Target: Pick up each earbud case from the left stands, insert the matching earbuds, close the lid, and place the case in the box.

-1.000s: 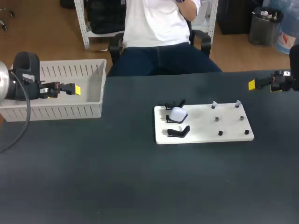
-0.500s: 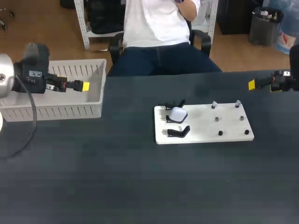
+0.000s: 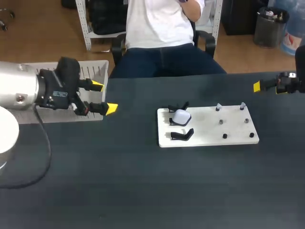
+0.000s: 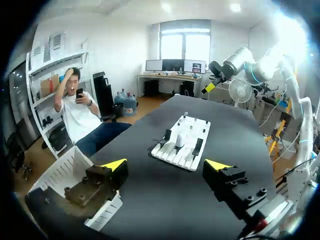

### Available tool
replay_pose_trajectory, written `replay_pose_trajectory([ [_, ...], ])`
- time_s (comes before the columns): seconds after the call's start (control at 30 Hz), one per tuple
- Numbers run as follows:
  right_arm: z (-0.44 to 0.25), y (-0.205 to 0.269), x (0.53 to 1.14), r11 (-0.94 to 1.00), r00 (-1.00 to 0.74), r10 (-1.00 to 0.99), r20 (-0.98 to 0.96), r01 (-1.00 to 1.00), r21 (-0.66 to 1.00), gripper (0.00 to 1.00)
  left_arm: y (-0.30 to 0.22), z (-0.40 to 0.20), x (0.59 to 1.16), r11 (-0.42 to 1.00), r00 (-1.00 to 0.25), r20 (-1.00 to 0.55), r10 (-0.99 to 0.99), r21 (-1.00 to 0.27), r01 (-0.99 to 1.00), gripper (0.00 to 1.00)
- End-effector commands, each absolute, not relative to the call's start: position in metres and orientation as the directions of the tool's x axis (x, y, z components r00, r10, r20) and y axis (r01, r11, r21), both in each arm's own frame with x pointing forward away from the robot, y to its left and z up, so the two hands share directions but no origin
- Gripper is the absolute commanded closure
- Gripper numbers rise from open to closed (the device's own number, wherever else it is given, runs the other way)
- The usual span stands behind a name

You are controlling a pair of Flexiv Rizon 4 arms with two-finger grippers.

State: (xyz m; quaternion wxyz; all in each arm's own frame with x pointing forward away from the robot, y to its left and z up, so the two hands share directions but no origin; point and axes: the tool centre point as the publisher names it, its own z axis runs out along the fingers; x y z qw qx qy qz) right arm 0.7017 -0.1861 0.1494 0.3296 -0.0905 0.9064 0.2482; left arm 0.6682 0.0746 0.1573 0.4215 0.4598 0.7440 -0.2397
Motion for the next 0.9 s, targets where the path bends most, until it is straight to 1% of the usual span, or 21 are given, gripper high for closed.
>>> replay_pose_trajectory([
  [0.03,0.149,-0.186,0.702,0.861,-0.767,-0.001,-0.642,-0.328,0.39,0.0,0.05,0.139,0.68,0.2,0.15,-0.928,0.341,0.227,0.953,0.0],
  [0.3,0.149,-0.186,0.702,0.861,-0.767,-0.001,-0.642,-0.328,0.39,0.0,0.012,0.117,0.677,0.194,0.11,-0.909,0.402,0.202,0.96,0.0],
  [0.63,0.149,-0.186,0.702,0.861,-0.767,-0.001,-0.642,-0.328,0.39,0.0,-0.02,0.096,0.678,0.193,0.059,-0.895,0.441,0.159,0.968,0.0],
  [0.9,0.149,-0.186,0.702,0.861,-0.767,-0.001,-0.642,-0.328,0.39,0.0,-0.049,0.08,0.673,0.138,0.047,-0.853,0.519,0.138,0.981,0.0],
])
